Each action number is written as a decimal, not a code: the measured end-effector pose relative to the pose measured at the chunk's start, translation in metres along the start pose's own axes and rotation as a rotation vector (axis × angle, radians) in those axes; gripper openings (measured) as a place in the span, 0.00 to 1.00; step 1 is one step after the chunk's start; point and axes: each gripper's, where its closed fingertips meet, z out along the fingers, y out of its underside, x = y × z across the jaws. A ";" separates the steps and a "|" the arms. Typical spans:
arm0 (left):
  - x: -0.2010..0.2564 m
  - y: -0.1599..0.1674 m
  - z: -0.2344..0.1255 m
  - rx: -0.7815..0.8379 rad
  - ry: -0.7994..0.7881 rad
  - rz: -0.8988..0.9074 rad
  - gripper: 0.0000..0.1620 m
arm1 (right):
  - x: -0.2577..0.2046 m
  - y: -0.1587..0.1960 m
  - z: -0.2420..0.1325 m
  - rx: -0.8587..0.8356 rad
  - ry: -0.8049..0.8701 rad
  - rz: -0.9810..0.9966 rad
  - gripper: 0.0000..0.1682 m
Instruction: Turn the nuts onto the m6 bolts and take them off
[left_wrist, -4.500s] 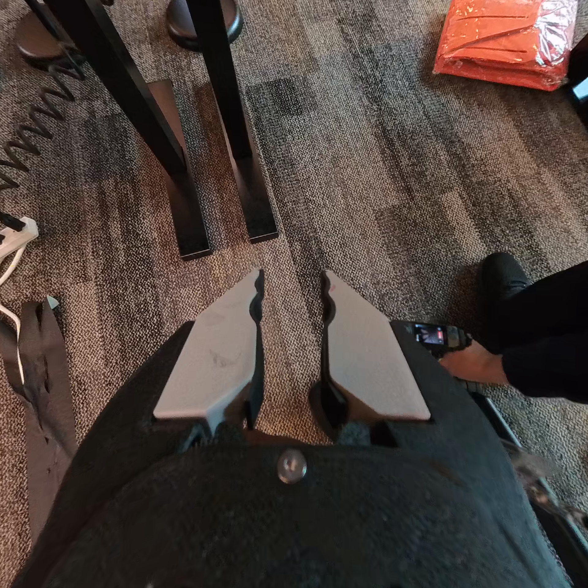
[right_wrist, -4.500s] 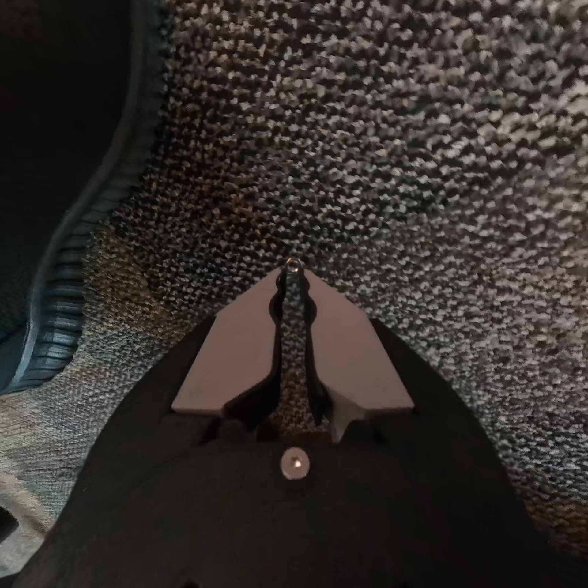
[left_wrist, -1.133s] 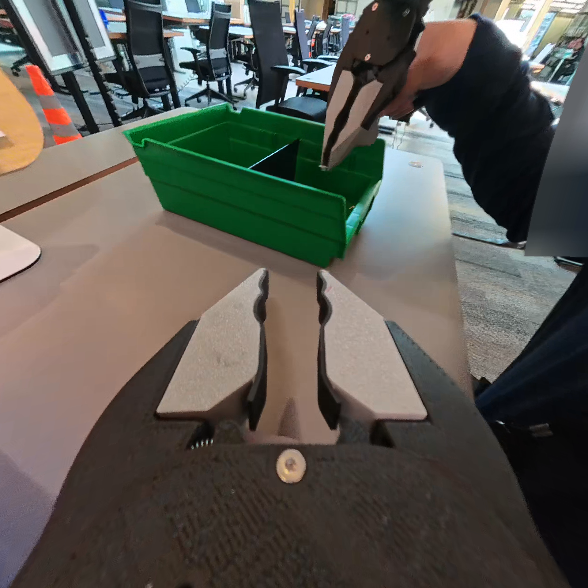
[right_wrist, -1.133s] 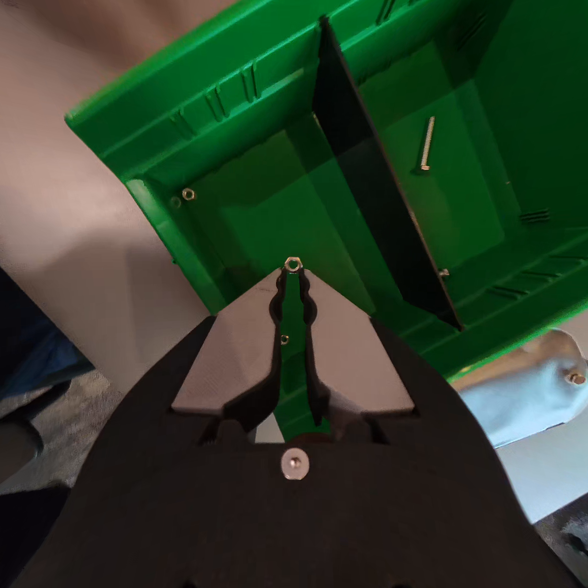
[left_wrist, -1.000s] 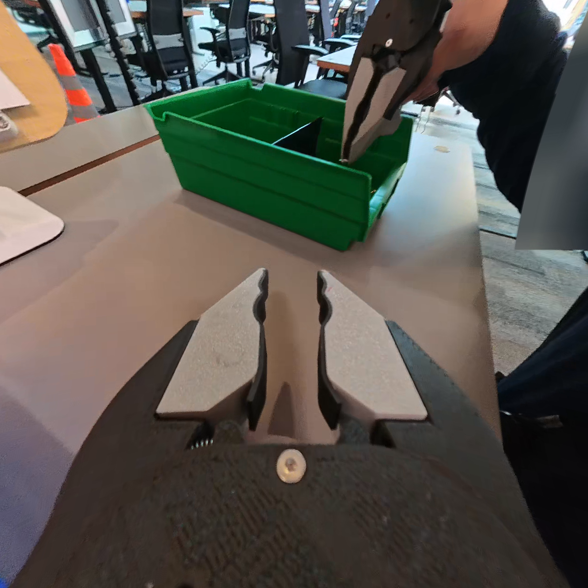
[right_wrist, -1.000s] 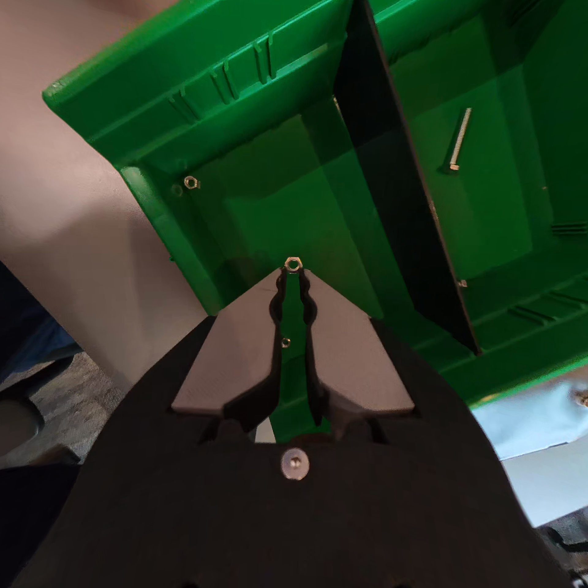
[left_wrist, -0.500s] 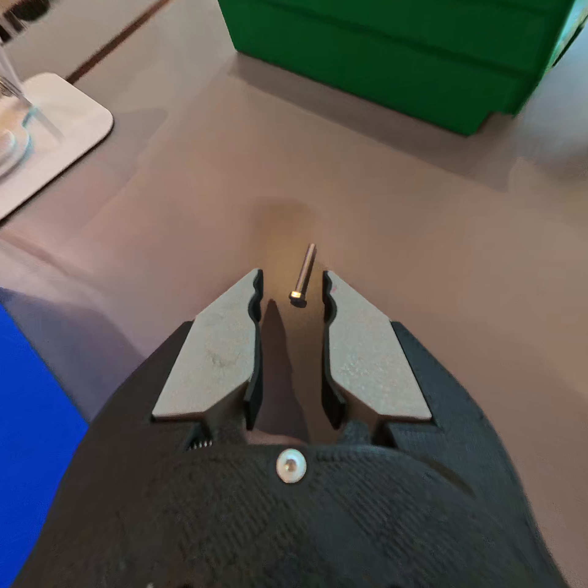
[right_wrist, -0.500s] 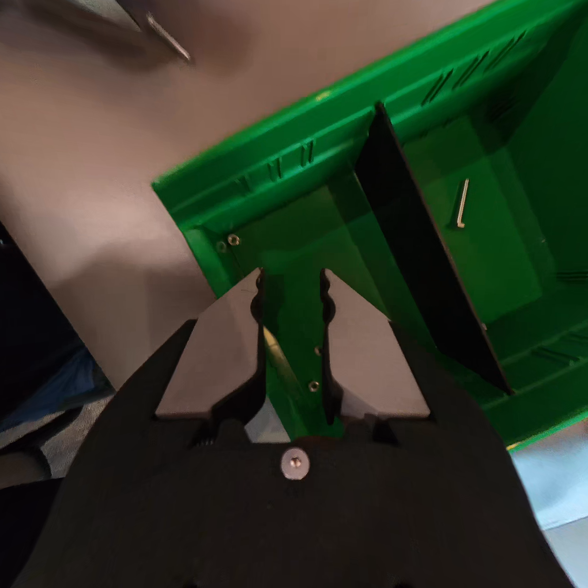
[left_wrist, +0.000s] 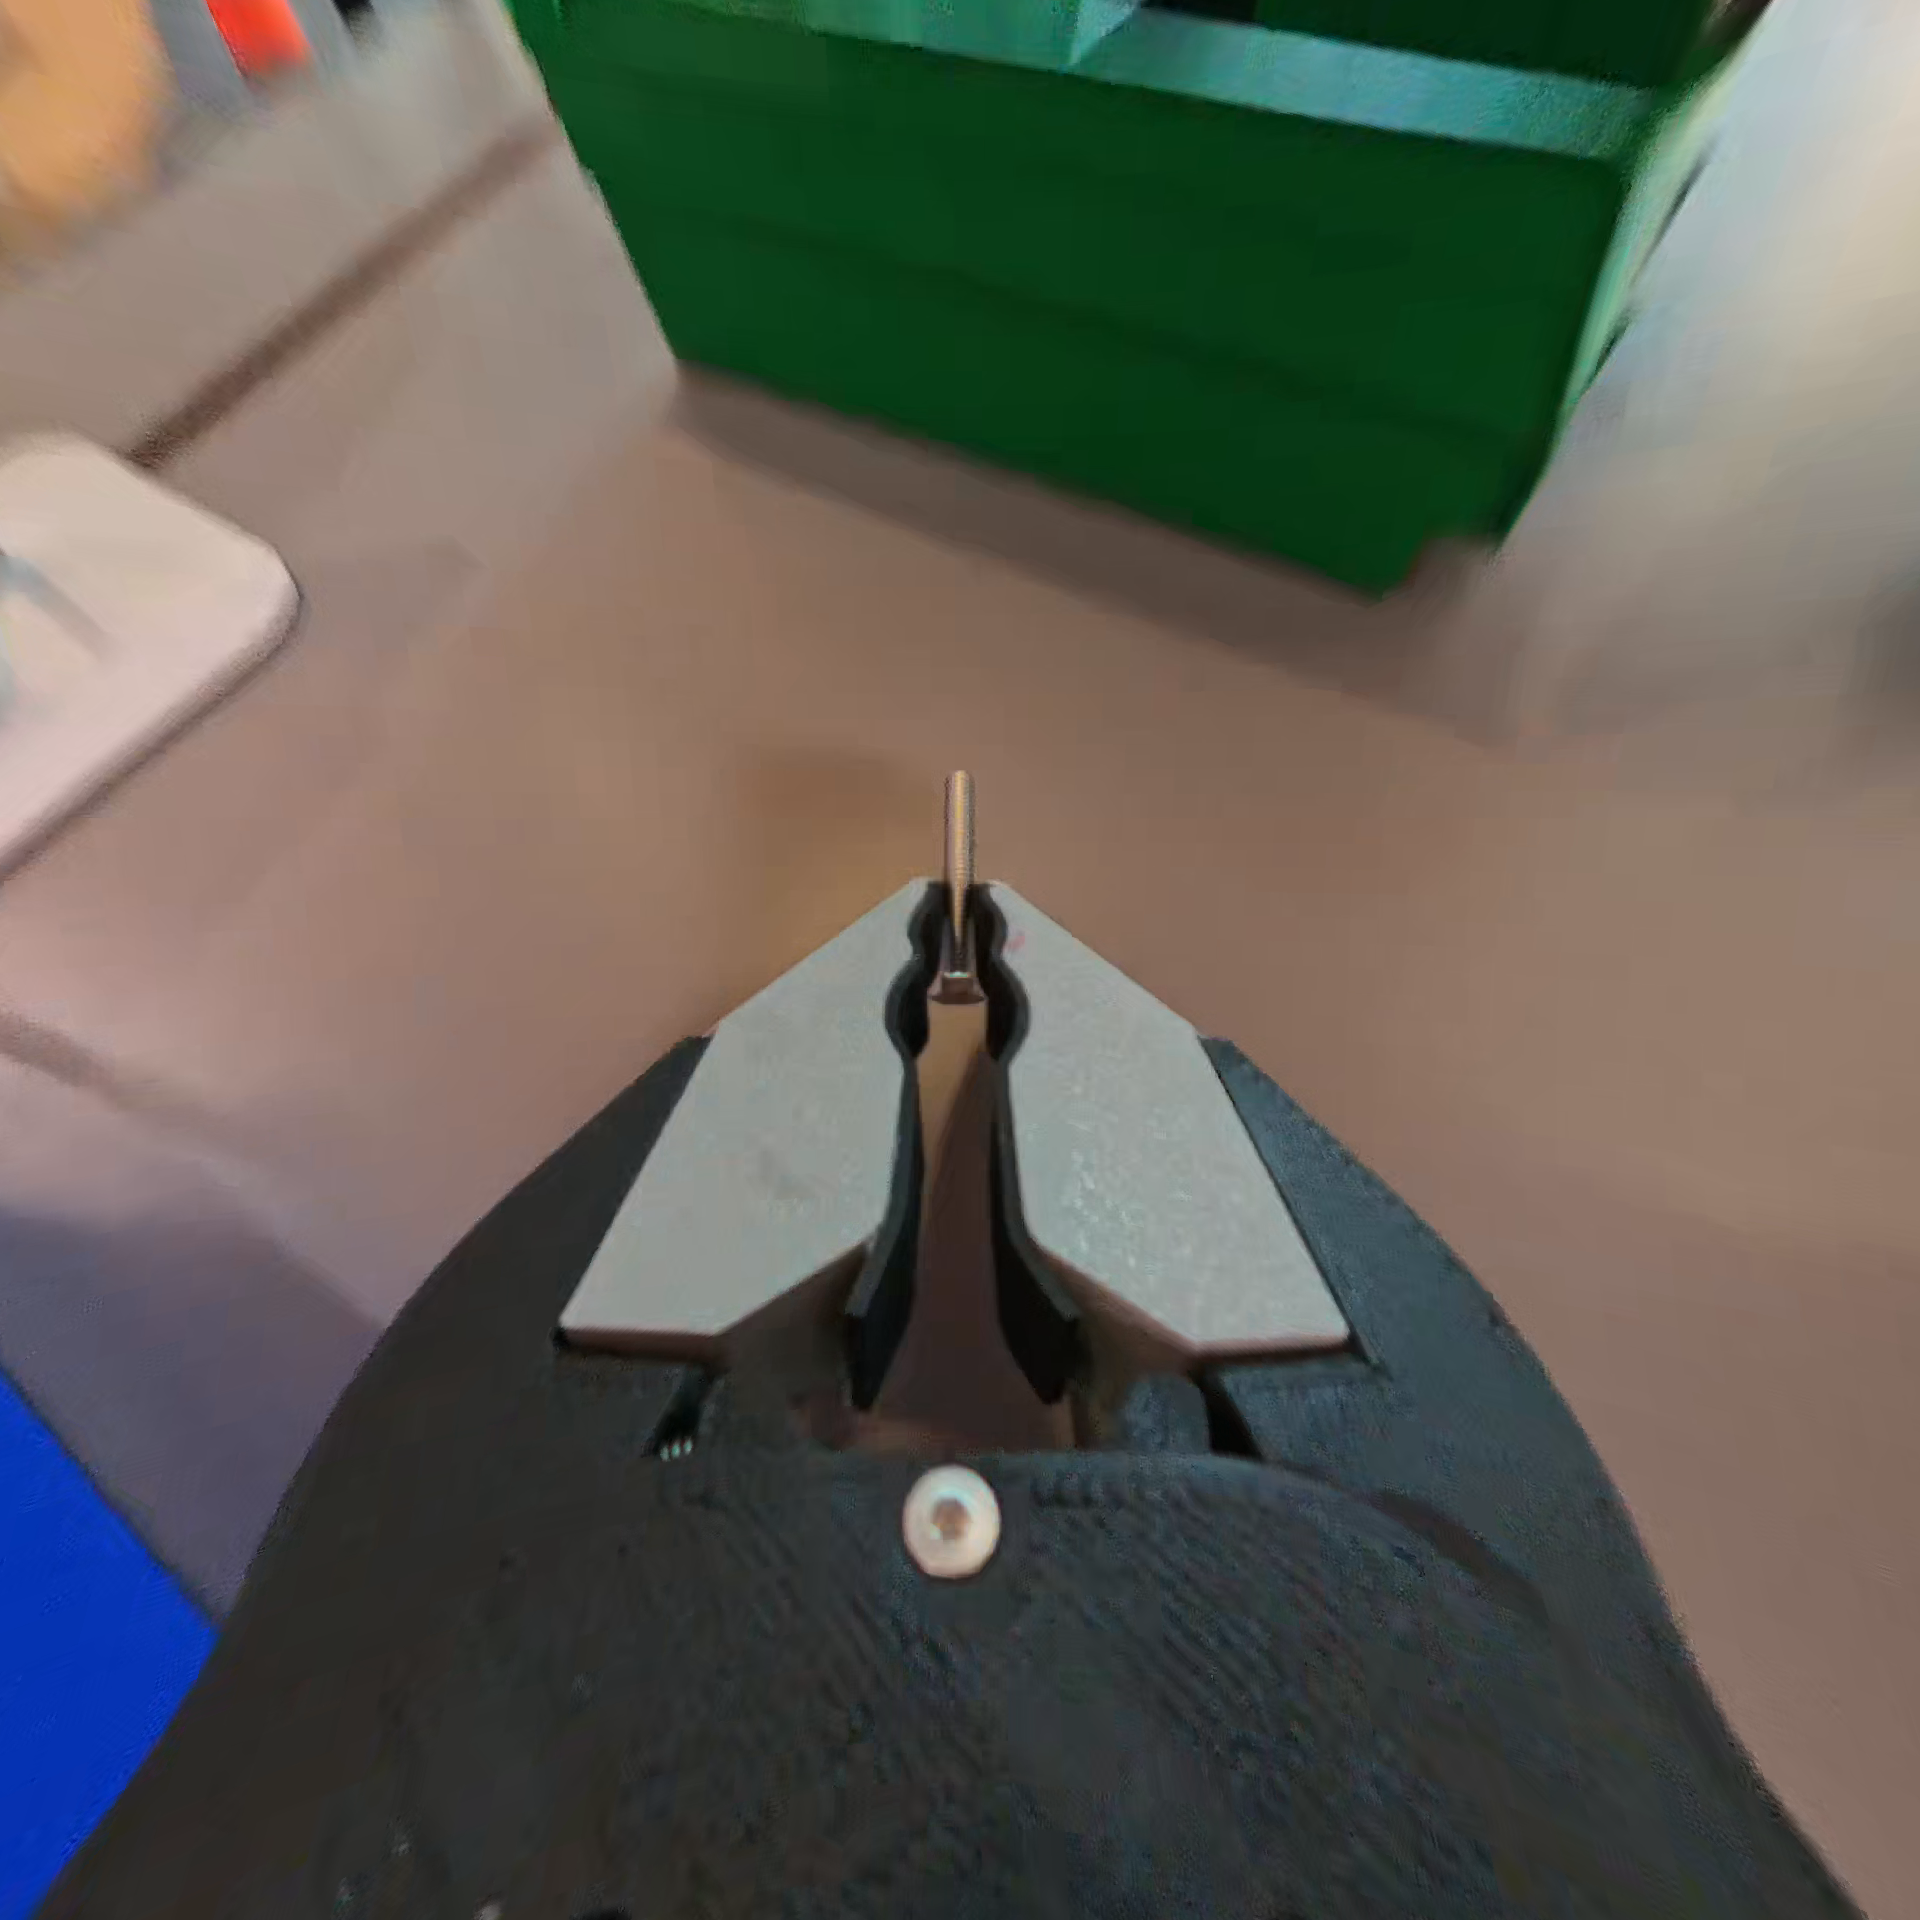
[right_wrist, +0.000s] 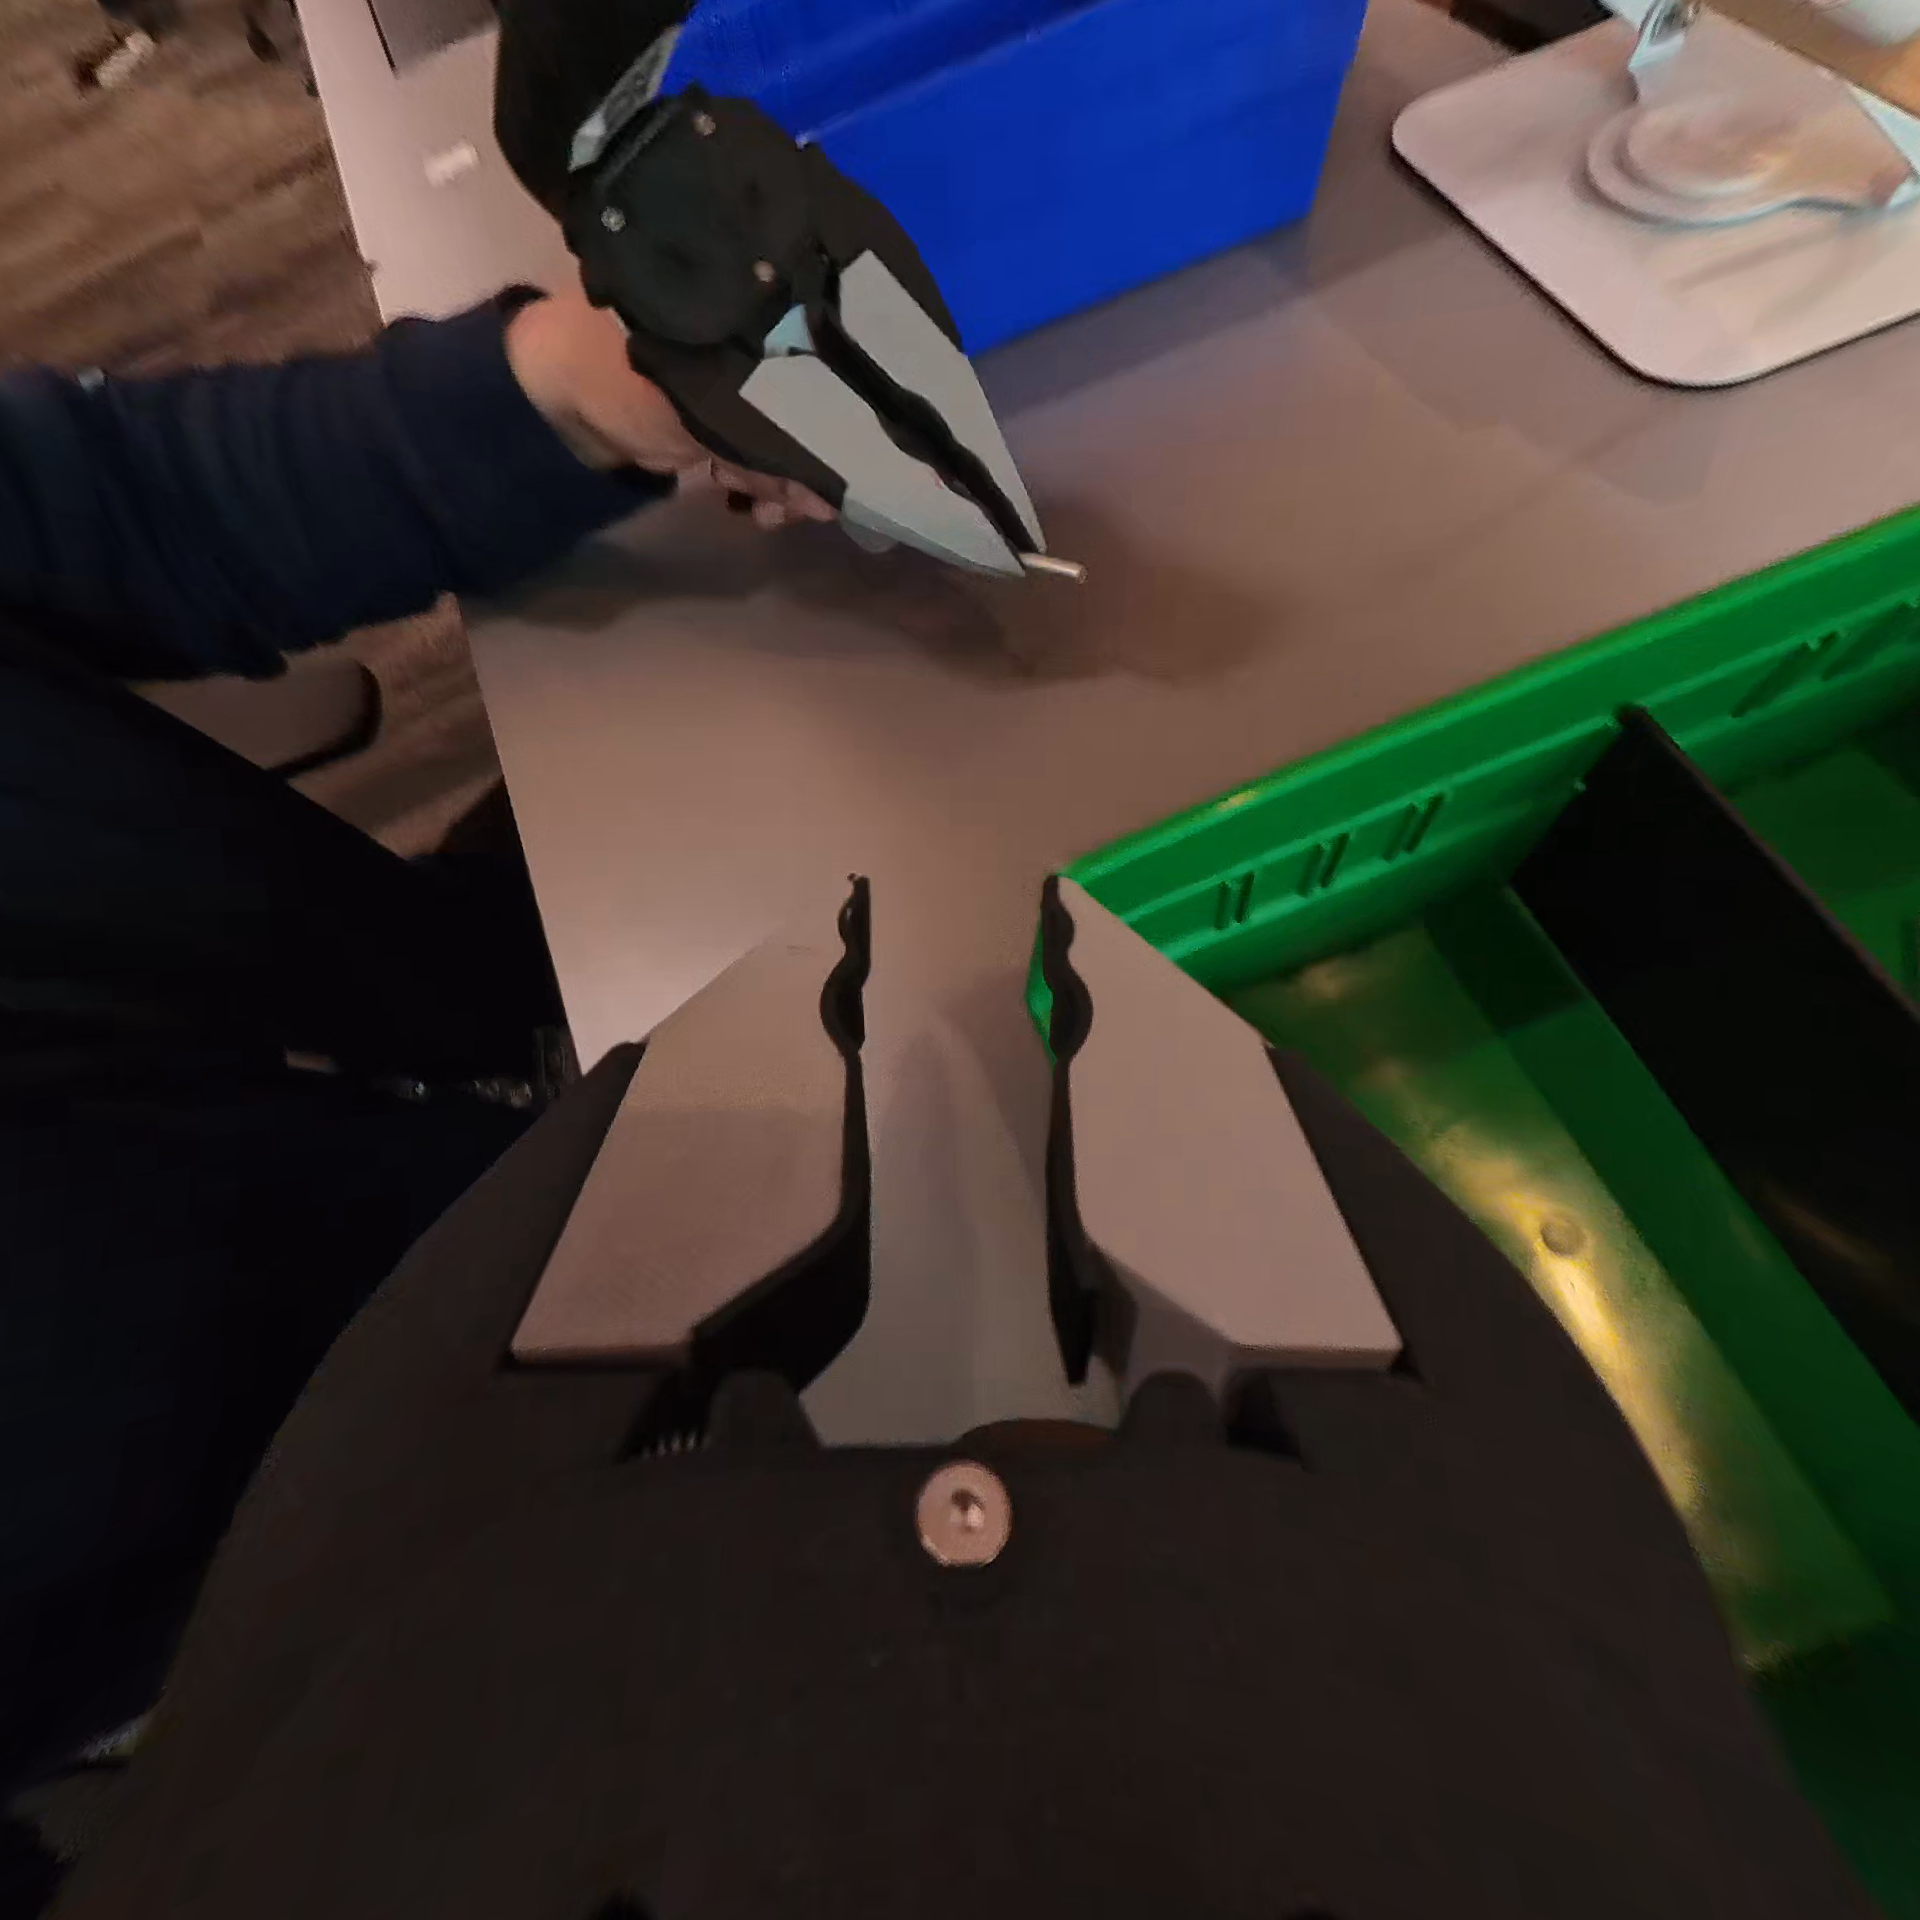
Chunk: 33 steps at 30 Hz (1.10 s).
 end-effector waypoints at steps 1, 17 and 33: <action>0.004 -0.021 -0.010 0.116 0.006 0.030 0.02 | -0.002 -0.006 0.004 0.030 0.004 0.005 0.18; 0.060 -0.093 -0.060 0.610 0.063 0.229 0.02 | -0.035 -0.091 0.064 0.303 -0.221 0.145 0.10; 0.031 -0.083 -0.054 0.546 -0.030 0.041 0.22 | 0.018 -0.109 0.039 0.300 0.028 0.137 0.02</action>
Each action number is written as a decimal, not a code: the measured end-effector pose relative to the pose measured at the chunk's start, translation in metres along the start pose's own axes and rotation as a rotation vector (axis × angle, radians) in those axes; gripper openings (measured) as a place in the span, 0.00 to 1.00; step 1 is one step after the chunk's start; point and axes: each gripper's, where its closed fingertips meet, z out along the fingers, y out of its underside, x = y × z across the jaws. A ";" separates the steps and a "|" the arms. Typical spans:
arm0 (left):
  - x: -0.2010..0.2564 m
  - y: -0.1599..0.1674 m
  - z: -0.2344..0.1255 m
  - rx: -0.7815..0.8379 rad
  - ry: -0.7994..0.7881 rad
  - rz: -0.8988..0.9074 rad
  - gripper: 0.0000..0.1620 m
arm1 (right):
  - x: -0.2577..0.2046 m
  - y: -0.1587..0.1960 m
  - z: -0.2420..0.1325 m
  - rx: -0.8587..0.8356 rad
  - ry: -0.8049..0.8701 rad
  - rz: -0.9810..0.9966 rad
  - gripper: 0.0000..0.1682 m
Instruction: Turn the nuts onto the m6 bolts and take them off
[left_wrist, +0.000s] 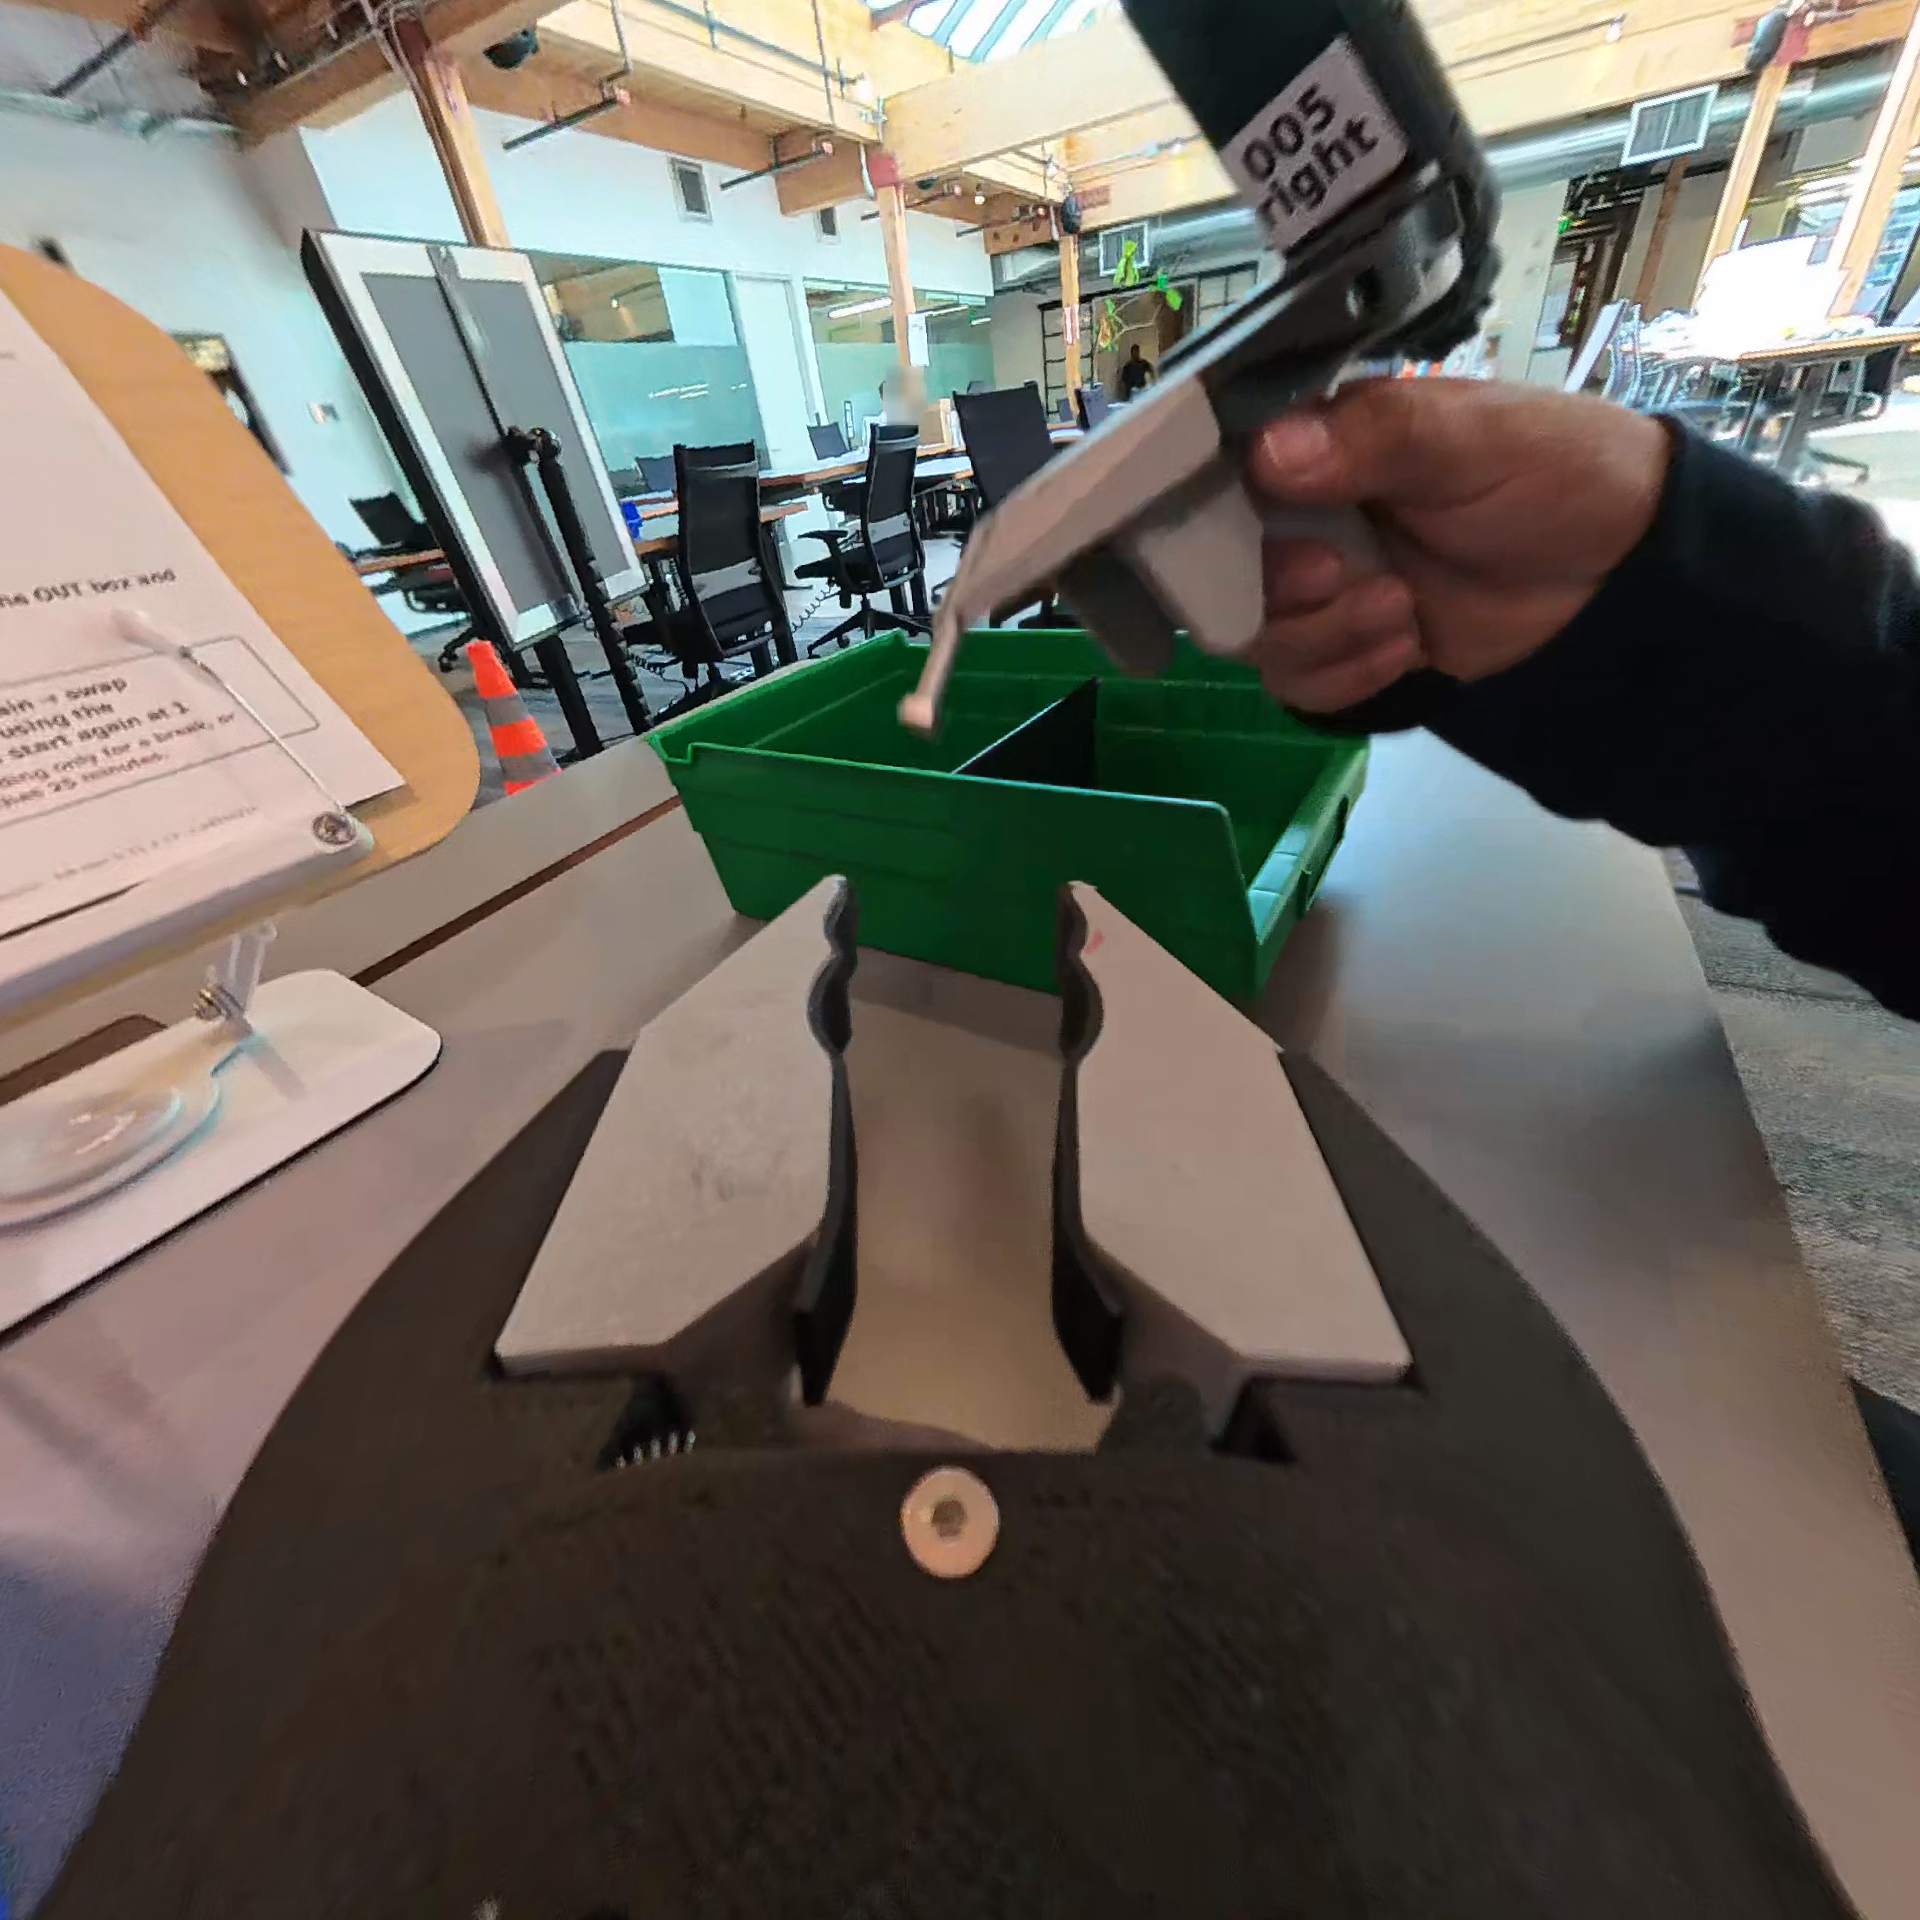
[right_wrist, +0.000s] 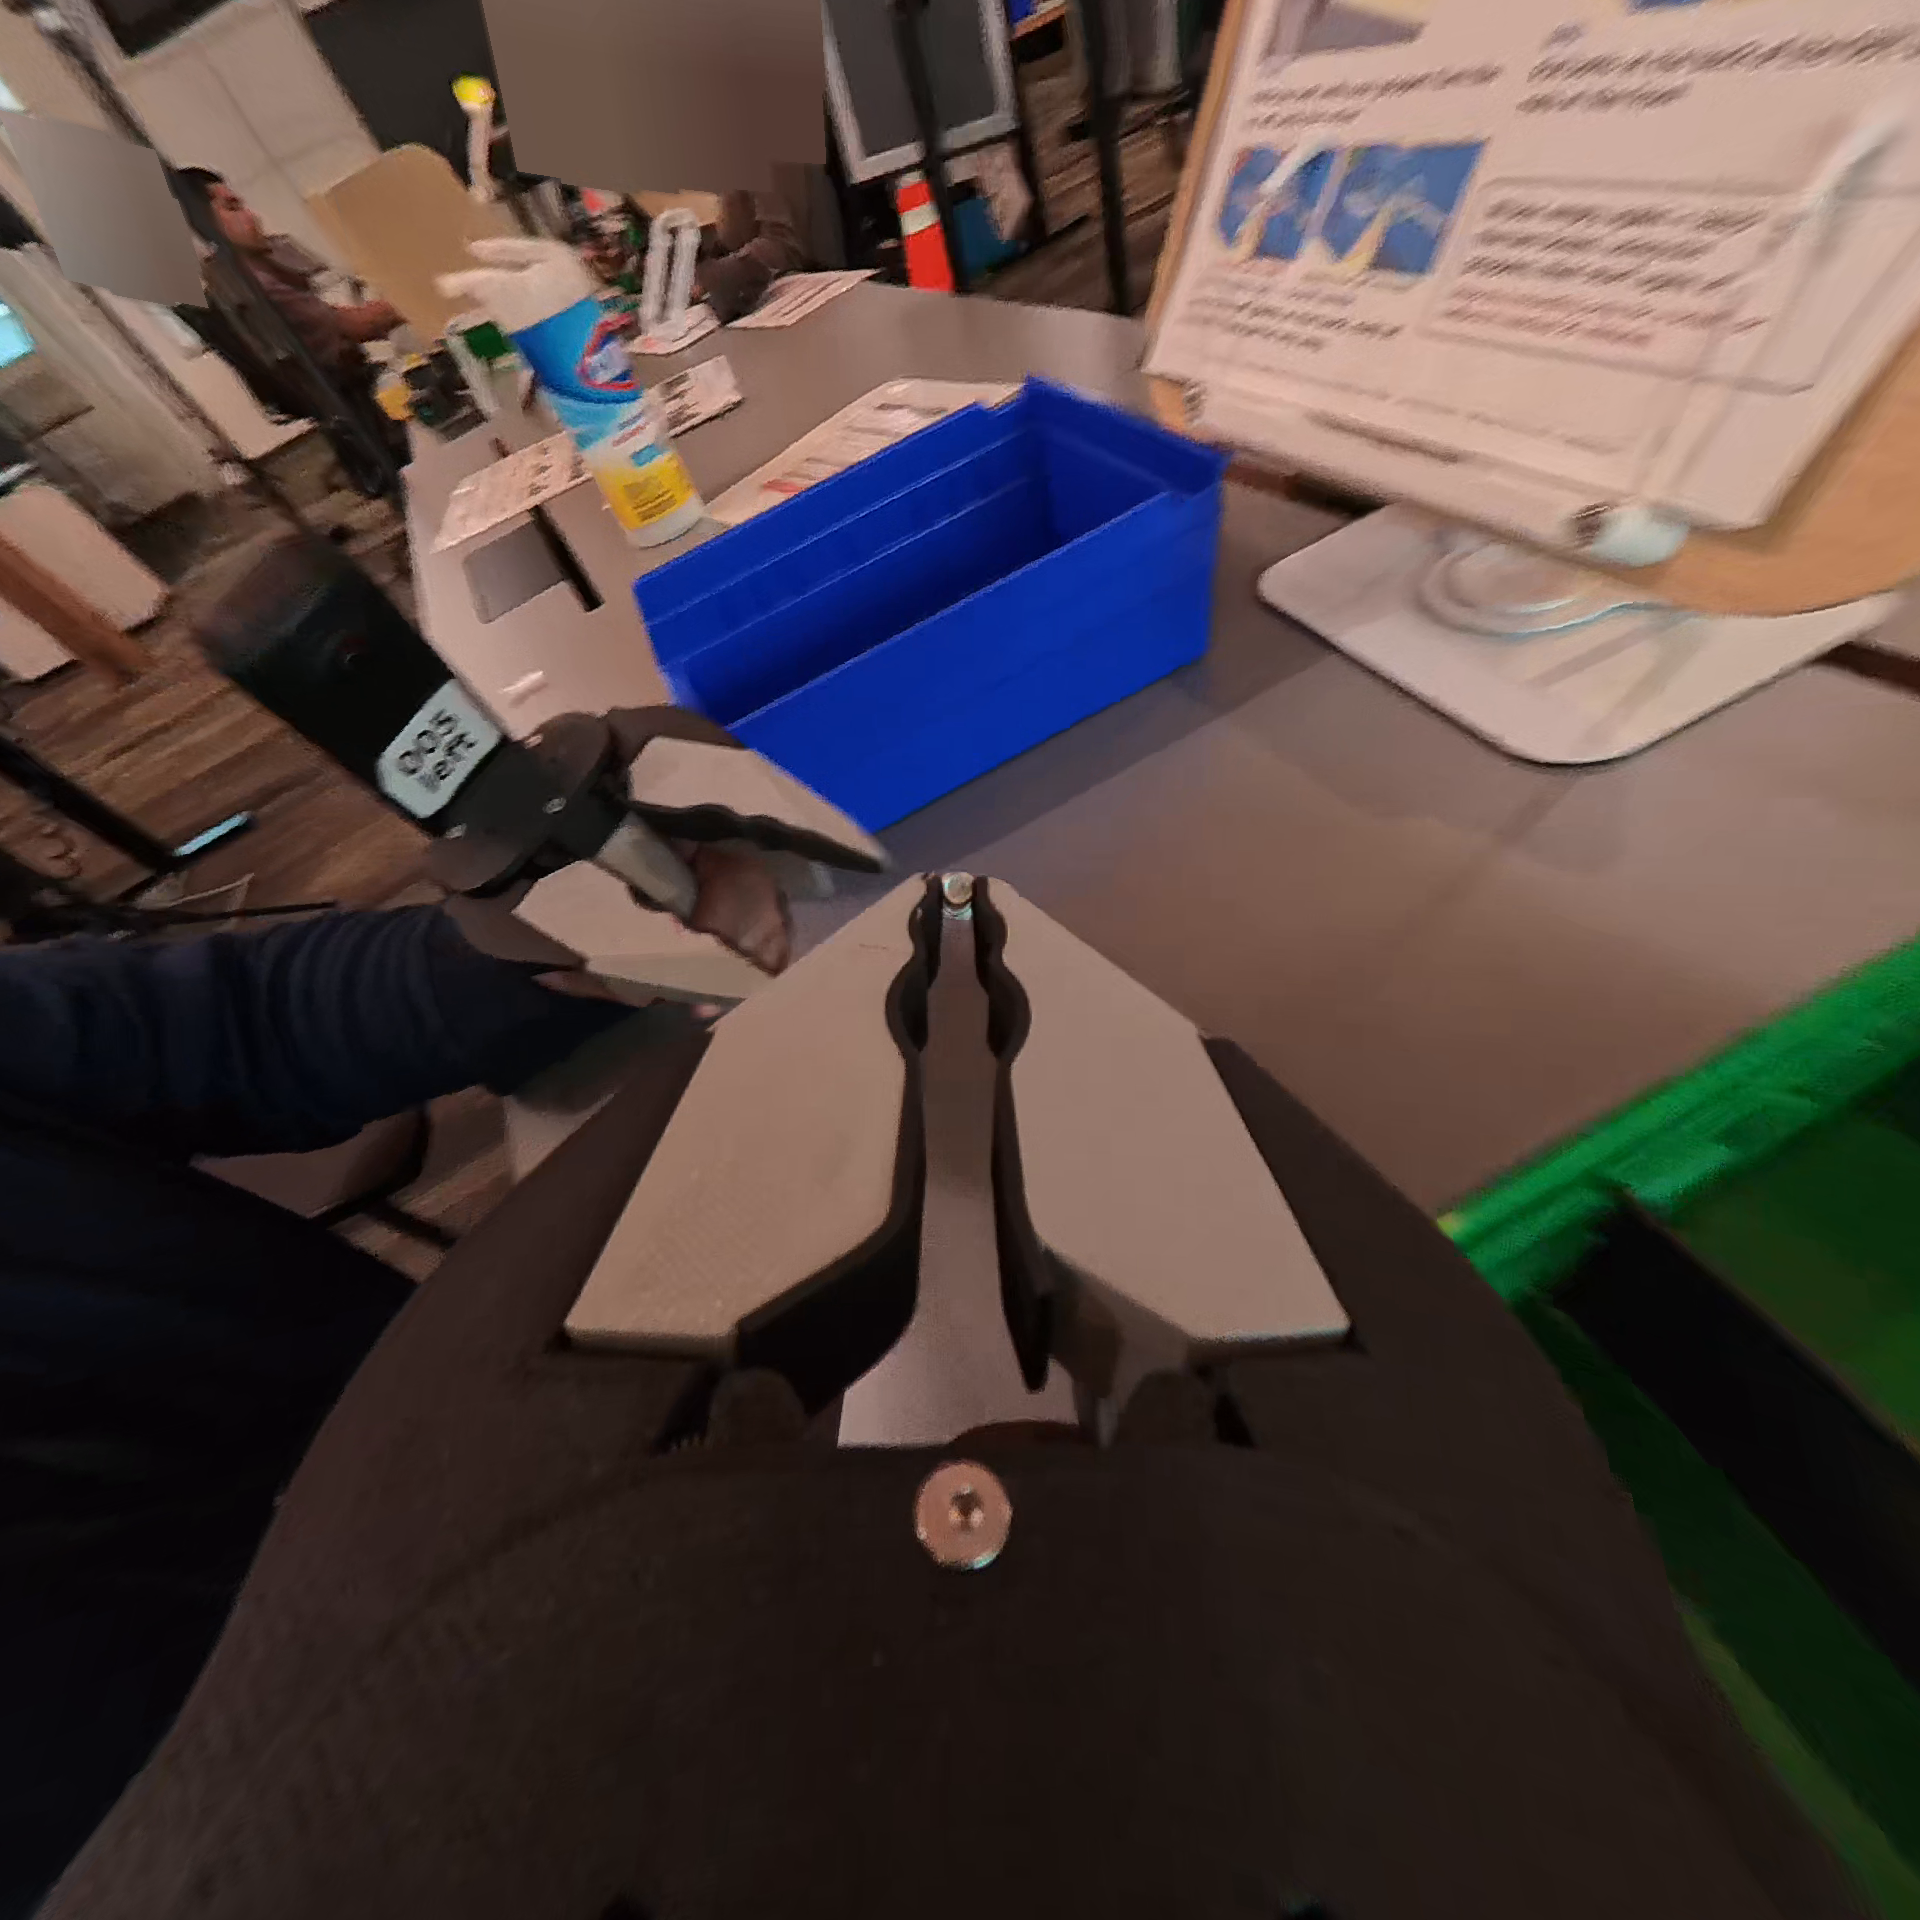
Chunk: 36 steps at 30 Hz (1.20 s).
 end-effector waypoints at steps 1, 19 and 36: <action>-0.002 0.001 0.000 -0.004 -0.004 -0.009 0.22 | 0.017 -0.011 -0.013 0.014 0.068 -0.009 0.01; 0.003 0.021 0.007 -0.072 0.008 -0.016 0.23 | 0.169 -0.029 -0.077 -0.086 0.597 0.060 0.21; 0.041 -0.002 -0.006 0.025 0.208 0.045 0.21 | 0.018 -0.024 0.103 0.298 0.158 -0.123 0.38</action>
